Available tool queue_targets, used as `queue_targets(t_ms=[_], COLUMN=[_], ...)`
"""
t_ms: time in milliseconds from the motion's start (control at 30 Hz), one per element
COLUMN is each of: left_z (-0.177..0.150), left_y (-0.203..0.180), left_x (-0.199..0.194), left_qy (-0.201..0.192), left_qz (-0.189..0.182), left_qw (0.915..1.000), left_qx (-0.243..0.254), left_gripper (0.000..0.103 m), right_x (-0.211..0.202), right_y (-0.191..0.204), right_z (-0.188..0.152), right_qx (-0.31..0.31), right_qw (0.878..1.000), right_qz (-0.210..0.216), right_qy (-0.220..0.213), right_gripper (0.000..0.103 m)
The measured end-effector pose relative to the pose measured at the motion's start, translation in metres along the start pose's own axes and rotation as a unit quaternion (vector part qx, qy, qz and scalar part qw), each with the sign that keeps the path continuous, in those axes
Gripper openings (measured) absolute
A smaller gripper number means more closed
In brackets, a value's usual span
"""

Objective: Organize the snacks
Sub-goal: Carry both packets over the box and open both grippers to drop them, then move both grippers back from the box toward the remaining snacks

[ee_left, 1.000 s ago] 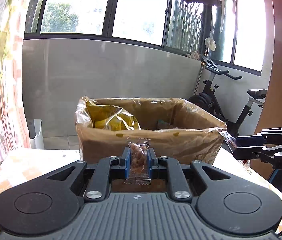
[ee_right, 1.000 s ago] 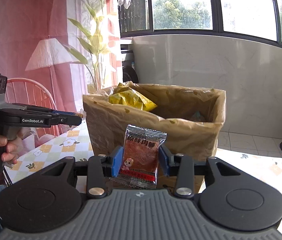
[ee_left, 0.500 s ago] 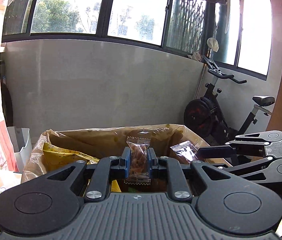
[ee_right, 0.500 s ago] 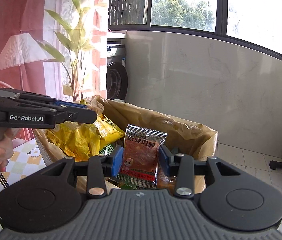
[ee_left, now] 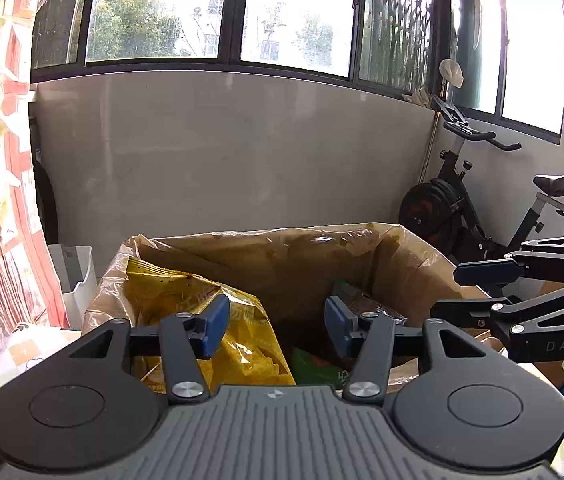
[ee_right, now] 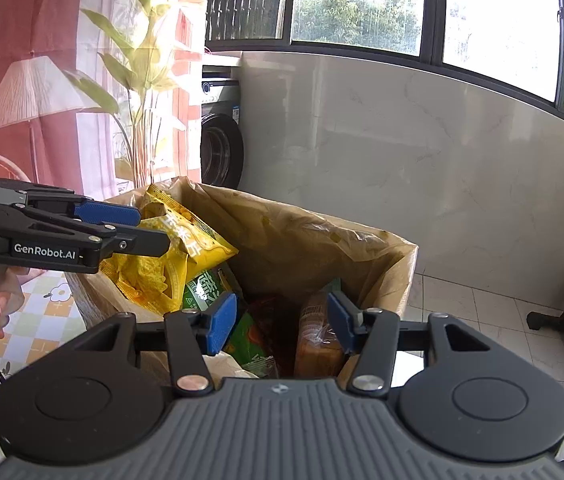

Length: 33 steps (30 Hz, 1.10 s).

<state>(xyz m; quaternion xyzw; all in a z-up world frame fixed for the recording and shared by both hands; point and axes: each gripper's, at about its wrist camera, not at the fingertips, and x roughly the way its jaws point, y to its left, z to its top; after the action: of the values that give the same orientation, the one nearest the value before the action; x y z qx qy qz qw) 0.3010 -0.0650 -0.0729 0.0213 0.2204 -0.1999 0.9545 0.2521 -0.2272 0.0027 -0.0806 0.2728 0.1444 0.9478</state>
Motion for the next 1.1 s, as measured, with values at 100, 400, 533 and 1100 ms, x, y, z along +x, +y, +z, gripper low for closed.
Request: queue_targets(t_ms=[100, 400, 533, 1100], left_z=[0.0, -0.017, -0.036, -0.097], left_y=[-0.002, -0.01, -0.012, -0.009], left_x=[-0.012, -0.05, -0.063, -0.056], left_qy=[-0.006, -0.023, -0.023, 0.036], left_qz=[0.017, 0.039, 0.044, 0.06], left_qw=[0.9998, 0.999, 0.9987, 0.9949], left_qx=[0.003, 0.006, -0.009, -0.072], left_gripper=[0.059, 0.059, 0.059, 0.059], right_x=[-0.012, -0.04, -0.056, -0.072], right_y=[0.003, 0.015, 0.019, 0.011], right_z=[-0.003, -0.019, -0.034, -0.107], right_qx=[-0.004, -0.019, -0.017, 0.021], right_qw=[1.0, 0.999, 0.999, 0.999], right_qz=[0.005, 0.02, 0.02, 0.02], right_qy=[-0.009, -0.024, -0.045, -0.029], right_gripper=[0.054, 0.062, 0.062, 0.062])
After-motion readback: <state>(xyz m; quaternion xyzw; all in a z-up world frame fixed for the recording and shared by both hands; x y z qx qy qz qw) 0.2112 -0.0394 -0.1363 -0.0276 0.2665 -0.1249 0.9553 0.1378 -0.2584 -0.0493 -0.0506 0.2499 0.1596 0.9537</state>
